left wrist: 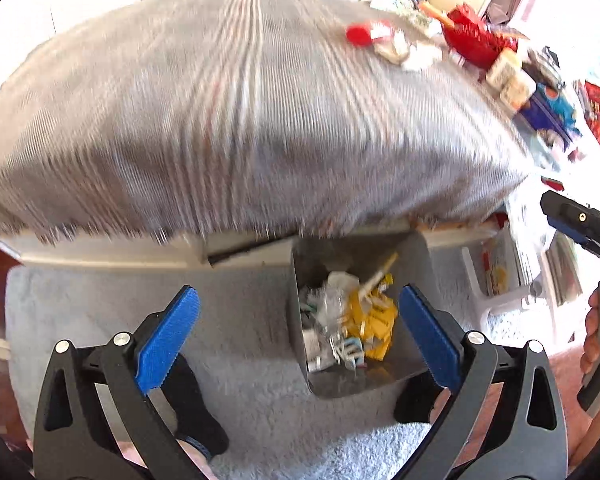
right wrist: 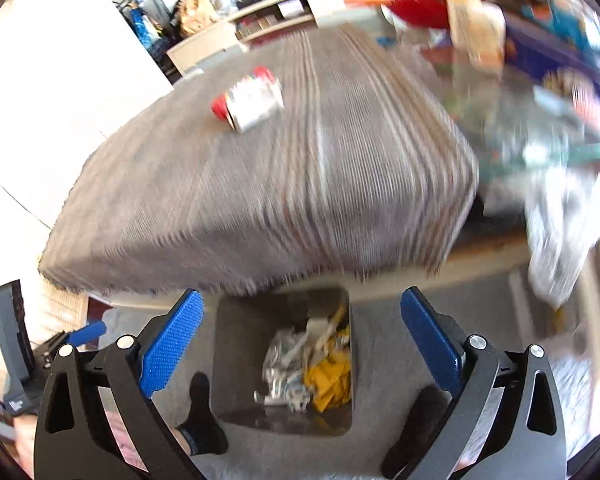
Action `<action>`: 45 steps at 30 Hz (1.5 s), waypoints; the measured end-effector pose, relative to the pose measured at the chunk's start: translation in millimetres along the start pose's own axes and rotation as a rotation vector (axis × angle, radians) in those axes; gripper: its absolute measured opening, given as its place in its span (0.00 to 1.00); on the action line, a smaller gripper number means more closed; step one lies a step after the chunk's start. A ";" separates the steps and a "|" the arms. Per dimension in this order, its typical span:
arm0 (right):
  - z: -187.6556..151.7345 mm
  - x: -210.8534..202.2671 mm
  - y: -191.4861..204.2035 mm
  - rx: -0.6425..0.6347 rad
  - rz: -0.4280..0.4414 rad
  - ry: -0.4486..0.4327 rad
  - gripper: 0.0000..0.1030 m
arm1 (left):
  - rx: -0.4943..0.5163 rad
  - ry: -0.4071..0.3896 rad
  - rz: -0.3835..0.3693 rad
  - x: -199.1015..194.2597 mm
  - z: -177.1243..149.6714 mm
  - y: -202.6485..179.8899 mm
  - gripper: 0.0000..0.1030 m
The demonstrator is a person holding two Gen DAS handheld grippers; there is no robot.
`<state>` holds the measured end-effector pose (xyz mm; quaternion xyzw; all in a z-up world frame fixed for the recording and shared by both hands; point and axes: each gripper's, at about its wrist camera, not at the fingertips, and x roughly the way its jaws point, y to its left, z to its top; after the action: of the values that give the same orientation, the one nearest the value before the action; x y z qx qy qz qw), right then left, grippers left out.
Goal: Collect trash
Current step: 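Grasp the white paper with the right tool while the left tool grasps the red candy tube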
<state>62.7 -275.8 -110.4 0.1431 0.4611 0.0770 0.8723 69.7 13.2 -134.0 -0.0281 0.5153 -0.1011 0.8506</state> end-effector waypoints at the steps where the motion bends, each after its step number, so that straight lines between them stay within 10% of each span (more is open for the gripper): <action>1: 10.1 -3.6 5.4 -0.024 -0.016 -0.013 0.97 | 0.002 -0.010 0.006 -4.2 8.8 0.3 0.92; 15: 111.7 61.2 40.6 -0.105 -0.048 0.015 0.96 | 0.083 -0.104 0.120 -15.5 159.7 -5.8 0.92; 32: 162.6 154.4 60.2 -0.227 -0.113 0.043 0.96 | 0.096 -0.068 0.072 44.0 254.7 -23.0 0.92; 37: 159.1 154.3 61.6 -0.277 -0.134 0.018 0.63 | 0.111 -0.063 0.050 59.0 268.8 -33.7 0.92; 45: 160.0 128.3 19.4 -0.192 -0.077 0.082 0.62 | 0.151 -0.034 -0.003 95.0 274.1 -62.2 0.91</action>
<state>267.1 -251.8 -119.2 0.0378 0.4919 0.0931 0.8648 345.2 -82.1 -79.2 0.0336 0.4916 -0.1406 0.8588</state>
